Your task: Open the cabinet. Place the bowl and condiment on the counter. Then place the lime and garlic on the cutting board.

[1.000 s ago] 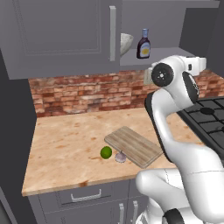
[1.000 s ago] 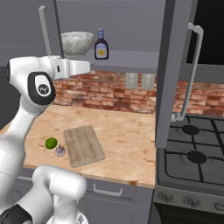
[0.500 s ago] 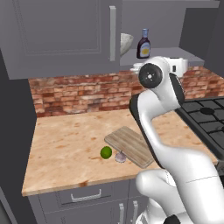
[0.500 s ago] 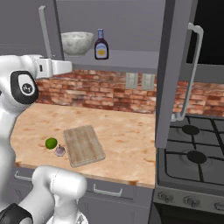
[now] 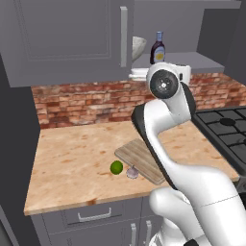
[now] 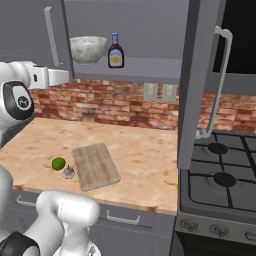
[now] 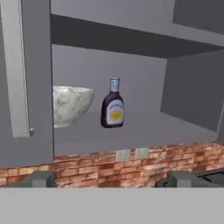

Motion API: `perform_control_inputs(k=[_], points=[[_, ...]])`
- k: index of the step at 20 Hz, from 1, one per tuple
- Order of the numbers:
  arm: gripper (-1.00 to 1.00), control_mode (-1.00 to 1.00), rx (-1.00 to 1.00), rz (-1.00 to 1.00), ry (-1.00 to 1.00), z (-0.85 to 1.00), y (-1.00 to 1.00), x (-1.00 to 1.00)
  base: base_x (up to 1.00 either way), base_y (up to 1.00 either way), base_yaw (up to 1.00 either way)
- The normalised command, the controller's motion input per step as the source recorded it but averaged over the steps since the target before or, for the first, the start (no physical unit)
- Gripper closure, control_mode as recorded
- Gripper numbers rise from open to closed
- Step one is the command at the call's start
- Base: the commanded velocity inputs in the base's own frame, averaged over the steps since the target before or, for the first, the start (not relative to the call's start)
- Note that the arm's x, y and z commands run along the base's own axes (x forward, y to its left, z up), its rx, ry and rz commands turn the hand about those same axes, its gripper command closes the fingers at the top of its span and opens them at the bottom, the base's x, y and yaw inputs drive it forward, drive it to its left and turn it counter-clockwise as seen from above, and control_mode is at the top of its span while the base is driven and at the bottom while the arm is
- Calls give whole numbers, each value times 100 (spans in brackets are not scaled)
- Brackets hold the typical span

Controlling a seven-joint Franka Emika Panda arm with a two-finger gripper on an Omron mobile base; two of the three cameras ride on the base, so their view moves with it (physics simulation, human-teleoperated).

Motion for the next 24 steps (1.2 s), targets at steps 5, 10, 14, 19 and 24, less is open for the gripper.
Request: perform_control_inputs(k=[5,10,14,19,24], points=[[-100,-100,10,16,-8,1,35,0,0,0,0],[-100,-100,10,11,-11,7,11,0,0,0,0],[-100,-100,9,7,-11,11,0,0,0,0,0],[-100,-100,1,5,-5,9,5,5,0,0,0],[-100,-100,0,0,4,0,9,8,0,0,0]])
